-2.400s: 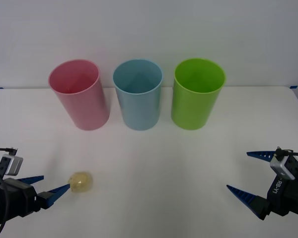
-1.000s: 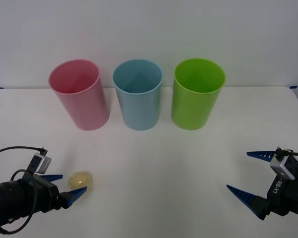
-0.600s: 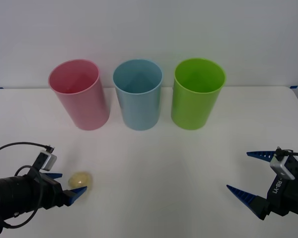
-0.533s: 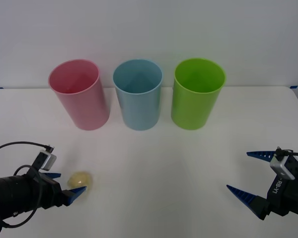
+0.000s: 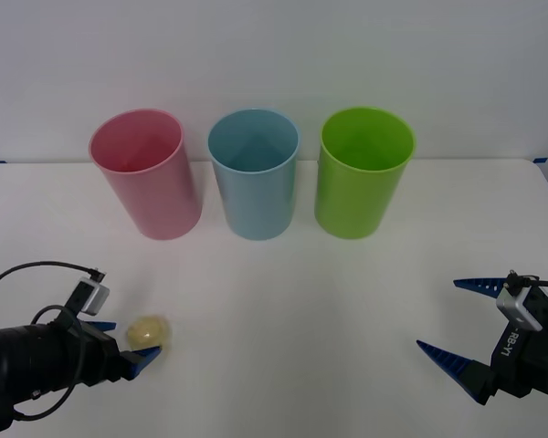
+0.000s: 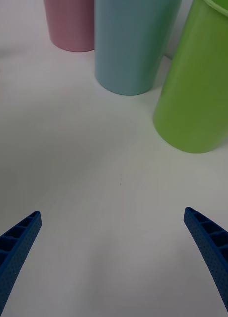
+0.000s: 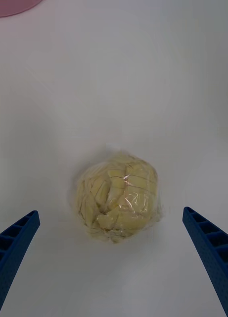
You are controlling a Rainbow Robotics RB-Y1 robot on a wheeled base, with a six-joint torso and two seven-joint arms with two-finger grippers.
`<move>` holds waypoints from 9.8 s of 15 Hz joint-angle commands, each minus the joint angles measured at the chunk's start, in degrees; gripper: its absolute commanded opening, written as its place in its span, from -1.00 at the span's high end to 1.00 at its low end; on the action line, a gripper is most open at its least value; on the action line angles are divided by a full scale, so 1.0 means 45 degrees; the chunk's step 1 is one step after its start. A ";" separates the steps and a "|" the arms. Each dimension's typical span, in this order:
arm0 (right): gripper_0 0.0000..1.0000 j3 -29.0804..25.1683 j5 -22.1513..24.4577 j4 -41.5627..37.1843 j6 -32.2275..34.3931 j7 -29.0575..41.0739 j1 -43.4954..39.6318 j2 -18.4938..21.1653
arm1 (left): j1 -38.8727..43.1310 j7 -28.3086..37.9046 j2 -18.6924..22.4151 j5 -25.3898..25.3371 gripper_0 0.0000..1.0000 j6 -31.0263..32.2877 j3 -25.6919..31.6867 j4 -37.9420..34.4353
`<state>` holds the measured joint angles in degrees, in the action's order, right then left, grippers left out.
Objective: Put cans in the blue bin and PET bottles in the pink bin and trash in the green bin.
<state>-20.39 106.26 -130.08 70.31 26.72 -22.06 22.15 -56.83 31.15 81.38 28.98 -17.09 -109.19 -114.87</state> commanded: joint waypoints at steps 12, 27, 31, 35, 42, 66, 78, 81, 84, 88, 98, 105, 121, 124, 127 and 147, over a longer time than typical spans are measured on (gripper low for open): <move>-1.00 0.0000 0.0000 0.0000 0.0000 0.0000 0.0000 0.0000 | -0.0165 -0.0419 -0.1385 -0.0601 -1.00 -0.0148 -0.0013 0.1406; -1.00 0.0000 0.0000 0.0000 0.0000 0.0000 0.0000 0.0000 | -0.0145 -0.0673 -0.1658 -0.0504 1.00 -0.0090 -0.0130 0.1524; -1.00 0.0000 0.0000 0.0000 0.0000 0.0000 0.0000 0.0000 | -0.0145 -0.0888 -0.1697 -0.0171 1.00 -0.0090 -0.0208 0.1582; -1.00 0.0000 0.0000 0.0000 0.0000 0.0000 0.0000 0.0000 | -0.0165 -0.0986 -0.1678 0.0063 1.00 -0.0148 -0.0208 0.1543; -1.00 0.0000 0.0000 0.0000 0.0000 0.0000 0.0000 0.0000 | 0.0460 -0.1103 -0.1170 0.0161 1.00 0.0438 0.0651 0.1348; -1.00 0.0000 0.0000 0.0000 0.0000 0.0000 0.0000 0.0000 | 1.4894 -0.4677 -0.6346 0.5707 1.00 1.2625 2.0983 0.2031; -1.00 0.0000 0.0000 0.0000 0.0000 0.0000 0.0000 0.0000 | 1.4542 -0.4306 -0.8045 0.5180 1.00 1.1648 2.2370 -0.0410; -1.00 0.0000 0.0000 0.0000 0.0000 0.0000 0.0000 0.0000 | 1.3898 -0.3075 -0.7869 0.5414 1.00 1.0945 2.2116 -0.1230; -1.00 0.0000 0.0000 0.0000 0.0000 0.0000 0.0000 0.0000 | 1.3741 -0.1435 -0.7439 0.5825 1.00 0.9031 2.2058 -0.2793; -1.00 0.0000 0.0000 0.0000 0.0000 0.0000 0.0000 0.0000 | 1.1964 -0.0790 -0.7459 0.5746 1.00 0.7293 2.1237 -0.3222; -1.00 0.0000 0.0000 0.0000 0.0000 0.0000 0.0000 0.0000 | 0.5265 -0.0048 -0.8377 0.5356 1.00 0.4695 1.7624 0.1172; -1.00 0.0000 0.0000 0.0000 0.0000 0.0000 0.0000 0.0000 | 0.2824 0.0538 -0.9607 0.5278 1.00 0.5457 1.6608 0.3965; -1.00 0.0000 0.0000 0.0000 0.0000 0.0000 0.0000 0.0000 | -0.2176 0.1964 -1.2029 0.5043 1.00 0.5359 1.2702 1.0508; -1.00 0.0000 0.0000 0.0000 0.0000 0.0000 0.0000 0.0000 | -0.2841 0.2237 -1.2478 0.4965 1.00 0.5359 1.1999 1.1563; -1.00 0.0000 0.0000 0.0000 0.0000 0.0000 0.0000 0.0000 | -0.3407 0.2452 -1.2967 0.4965 1.00 0.5359 1.1413 1.2598; -1.00 0.0000 0.0000 0.0000 0.0000 0.0000 0.0000 0.0000 | -0.4188 0.4229 -1.3143 0.4926 1.00 0.6395 0.9323 1.3946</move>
<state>-20.39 106.26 -130.08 70.31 26.72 -22.06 22.15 -75.67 49.99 22.23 51.03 11.40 -67.24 -52.18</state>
